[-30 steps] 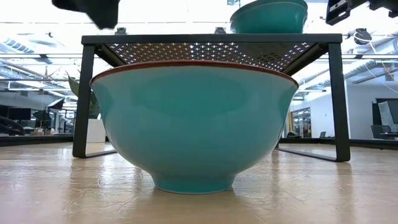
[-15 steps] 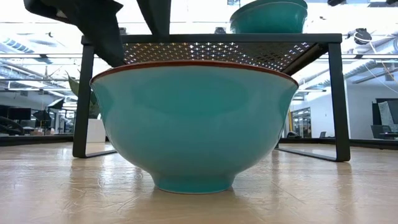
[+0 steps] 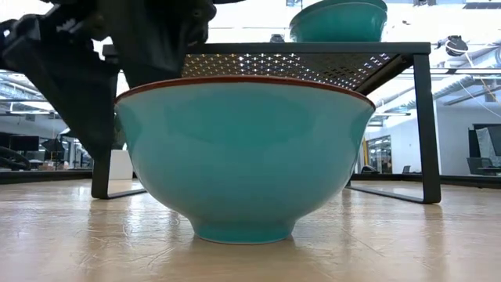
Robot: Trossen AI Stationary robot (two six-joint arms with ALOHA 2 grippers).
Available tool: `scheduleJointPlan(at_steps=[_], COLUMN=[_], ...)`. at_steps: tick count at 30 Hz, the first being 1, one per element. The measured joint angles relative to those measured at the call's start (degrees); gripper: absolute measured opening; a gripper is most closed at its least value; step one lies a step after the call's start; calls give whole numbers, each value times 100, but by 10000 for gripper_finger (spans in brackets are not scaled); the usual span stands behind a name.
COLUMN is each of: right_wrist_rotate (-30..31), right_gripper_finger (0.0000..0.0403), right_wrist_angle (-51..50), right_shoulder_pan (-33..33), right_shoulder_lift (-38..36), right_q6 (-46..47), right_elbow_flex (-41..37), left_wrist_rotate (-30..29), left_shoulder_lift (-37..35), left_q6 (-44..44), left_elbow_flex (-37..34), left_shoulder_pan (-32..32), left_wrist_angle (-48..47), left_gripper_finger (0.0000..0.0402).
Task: Pick & Place Mini bowls
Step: Stack the white patterned bowl on top of the white patterned bowl on the shelf
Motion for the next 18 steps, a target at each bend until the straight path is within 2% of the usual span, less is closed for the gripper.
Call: scheduleJointPlan(at_steps=[4,18], right_wrist_rotate=[2,11], right_gripper_finger=[0,0], right_wrist_angle=[-23,-118], right_shoulder_pan=[0,-1], right_shoulder_lift=[9,28], right_q6=[119,147], right_elbow_flex=[0,0], left_wrist_rotate=[28,-21], left_shoulder_lift=[0,0], left_q6=[117,659], left_elbow_flex=[-189,-219], left_shoulder_pan=[2,9], left_wrist_angle=[401,394], left_gripper_finger=[227,227])
